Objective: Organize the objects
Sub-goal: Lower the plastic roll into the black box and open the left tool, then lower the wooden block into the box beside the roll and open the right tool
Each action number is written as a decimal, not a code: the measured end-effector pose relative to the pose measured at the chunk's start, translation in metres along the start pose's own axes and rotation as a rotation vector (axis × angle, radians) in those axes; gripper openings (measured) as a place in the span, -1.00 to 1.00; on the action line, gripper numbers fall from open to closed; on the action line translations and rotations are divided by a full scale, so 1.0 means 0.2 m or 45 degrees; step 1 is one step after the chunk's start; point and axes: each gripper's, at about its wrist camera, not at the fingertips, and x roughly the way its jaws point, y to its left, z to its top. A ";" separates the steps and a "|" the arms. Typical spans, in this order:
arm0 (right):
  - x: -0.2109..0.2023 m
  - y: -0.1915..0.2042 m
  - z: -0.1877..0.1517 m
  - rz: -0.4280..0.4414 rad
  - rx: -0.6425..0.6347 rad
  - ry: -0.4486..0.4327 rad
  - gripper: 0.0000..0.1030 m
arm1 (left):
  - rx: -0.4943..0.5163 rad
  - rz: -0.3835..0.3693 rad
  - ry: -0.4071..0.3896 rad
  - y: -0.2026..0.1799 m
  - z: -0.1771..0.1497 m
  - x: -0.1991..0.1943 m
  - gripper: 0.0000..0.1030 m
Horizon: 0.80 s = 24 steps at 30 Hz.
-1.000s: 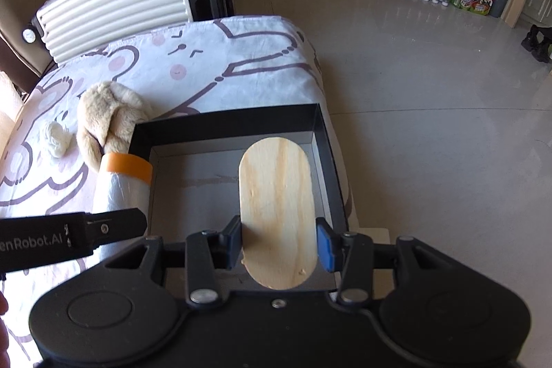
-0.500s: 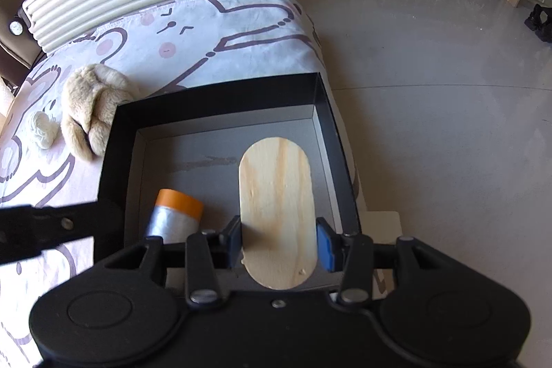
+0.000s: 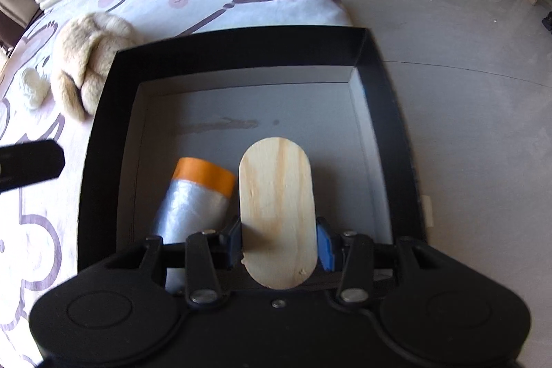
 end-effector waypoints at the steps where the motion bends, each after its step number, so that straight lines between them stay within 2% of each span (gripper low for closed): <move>1: 0.01 0.02 0.00 0.003 -0.011 0.003 -0.13 | -0.004 -0.001 -0.001 0.01 0.00 0.00 -0.01; 8: 0.02 0.13 0.01 0.130 -0.083 0.054 -0.13 | -0.027 0.002 0.006 0.05 0.02 0.02 -0.02; 11: 0.02 0.16 0.01 0.125 -0.120 0.066 -0.12 | -0.022 0.003 0.010 0.05 0.02 0.03 -0.02; 14: 0.00 0.12 0.01 0.162 -0.058 0.058 -0.09 | -0.017 0.001 0.011 0.04 0.02 0.02 -0.02; 16: -0.03 0.08 0.03 0.188 0.004 0.036 0.12 | -0.015 0.001 0.011 0.03 0.01 0.03 -0.02; 18: -0.06 0.02 0.04 0.261 0.098 0.007 0.17 | -0.016 0.002 0.012 0.03 0.01 0.03 -0.02; 21: -0.10 -0.07 0.06 0.279 0.251 -0.058 0.04 | -0.011 0.000 0.013 0.02 0.01 0.03 -0.02; 24: -0.10 -0.13 0.07 0.197 0.369 -0.087 -0.40 | 0.003 0.006 0.012 0.00 0.01 0.04 -0.02</move>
